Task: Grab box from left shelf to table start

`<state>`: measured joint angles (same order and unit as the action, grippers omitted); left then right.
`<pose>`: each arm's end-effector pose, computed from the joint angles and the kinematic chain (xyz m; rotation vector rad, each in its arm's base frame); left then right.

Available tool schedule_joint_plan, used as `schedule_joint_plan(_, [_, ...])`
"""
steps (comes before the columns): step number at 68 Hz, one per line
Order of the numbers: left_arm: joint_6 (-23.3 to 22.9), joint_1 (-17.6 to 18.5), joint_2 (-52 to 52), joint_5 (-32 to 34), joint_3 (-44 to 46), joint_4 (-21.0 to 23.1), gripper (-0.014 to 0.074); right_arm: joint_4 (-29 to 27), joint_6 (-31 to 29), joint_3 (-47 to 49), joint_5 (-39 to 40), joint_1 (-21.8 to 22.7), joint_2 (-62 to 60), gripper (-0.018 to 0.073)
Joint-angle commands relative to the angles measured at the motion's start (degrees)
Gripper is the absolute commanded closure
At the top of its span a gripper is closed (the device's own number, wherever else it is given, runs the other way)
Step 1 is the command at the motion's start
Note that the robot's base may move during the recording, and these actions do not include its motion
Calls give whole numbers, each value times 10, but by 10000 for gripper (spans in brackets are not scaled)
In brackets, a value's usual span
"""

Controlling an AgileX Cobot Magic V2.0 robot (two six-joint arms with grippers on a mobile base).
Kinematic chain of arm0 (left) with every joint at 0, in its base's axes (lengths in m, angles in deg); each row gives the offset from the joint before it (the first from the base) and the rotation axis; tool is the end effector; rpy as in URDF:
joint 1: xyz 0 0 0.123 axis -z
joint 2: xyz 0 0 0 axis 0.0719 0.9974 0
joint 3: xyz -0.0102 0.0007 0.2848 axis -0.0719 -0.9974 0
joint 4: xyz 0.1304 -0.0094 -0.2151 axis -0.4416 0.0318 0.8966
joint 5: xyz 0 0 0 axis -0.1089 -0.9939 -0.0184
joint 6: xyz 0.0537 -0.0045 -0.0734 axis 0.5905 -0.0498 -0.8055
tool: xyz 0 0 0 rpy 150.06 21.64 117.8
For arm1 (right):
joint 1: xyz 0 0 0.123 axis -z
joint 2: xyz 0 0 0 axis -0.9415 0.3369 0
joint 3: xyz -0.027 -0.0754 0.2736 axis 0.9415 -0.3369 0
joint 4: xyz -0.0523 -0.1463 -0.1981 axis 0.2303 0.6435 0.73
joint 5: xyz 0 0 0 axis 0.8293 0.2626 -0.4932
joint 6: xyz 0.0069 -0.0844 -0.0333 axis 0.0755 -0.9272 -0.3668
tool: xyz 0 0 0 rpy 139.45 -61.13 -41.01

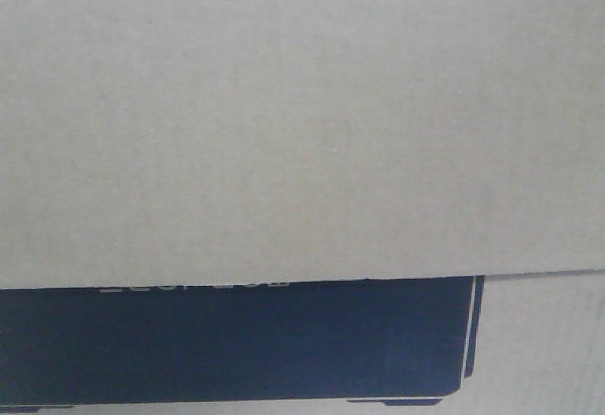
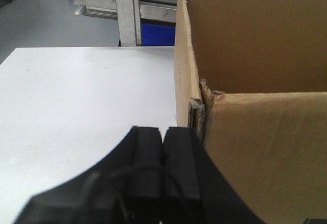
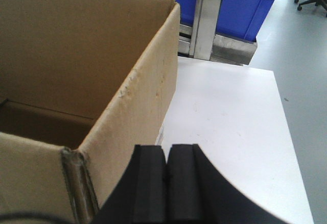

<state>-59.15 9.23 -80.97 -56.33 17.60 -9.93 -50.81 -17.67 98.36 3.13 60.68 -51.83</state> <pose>0.0020 0.0139 0.3021 0.0795 1.7544 -0.0444 0.0563 0.0132 0.3051 -0.1980 1.7680 0.1393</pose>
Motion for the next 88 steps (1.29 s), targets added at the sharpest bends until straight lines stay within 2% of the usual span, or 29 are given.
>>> schedule_joint_plan(1, [1, 4, -3, 59, 14, -2, 688, 5, -1, 15, 60, 4, 6, 501])
schedule_joint_plan(39, [1, 4, -3, 59, 14, -2, 688, 5, -1, 15, 60, 4, 6, 501])
schedule_joint_plan(45, [1, 0, -3, 70, 14, 12, 688, 5, -1, 15, 60, 4, 6, 501])
schedule_joint_plan(48, [6, -7, -3, 85, 14, 34, 688, 5, -1, 15, 60, 4, 6, 501])
schedule_joint_plan(53, [59, -30, -3, 100, 11, 68, 688, 5, -1, 15, 60, 4, 6, 501])
schedule_joint_plan(58, [94, -63, -7, 124, -7, 91, 688, 5, -1, 15, 60, 4, 6, 501])
schedule_joint_plan(66, [94, -97, -8, 180, -67, 108, 688, 5, -1, 15, 59, 4, 6, 501])
schedule_joint_plan(88, [91, -102, -8, 394, -267, 112, 688, 5, -1, 15, 59, 4, 6, 501])
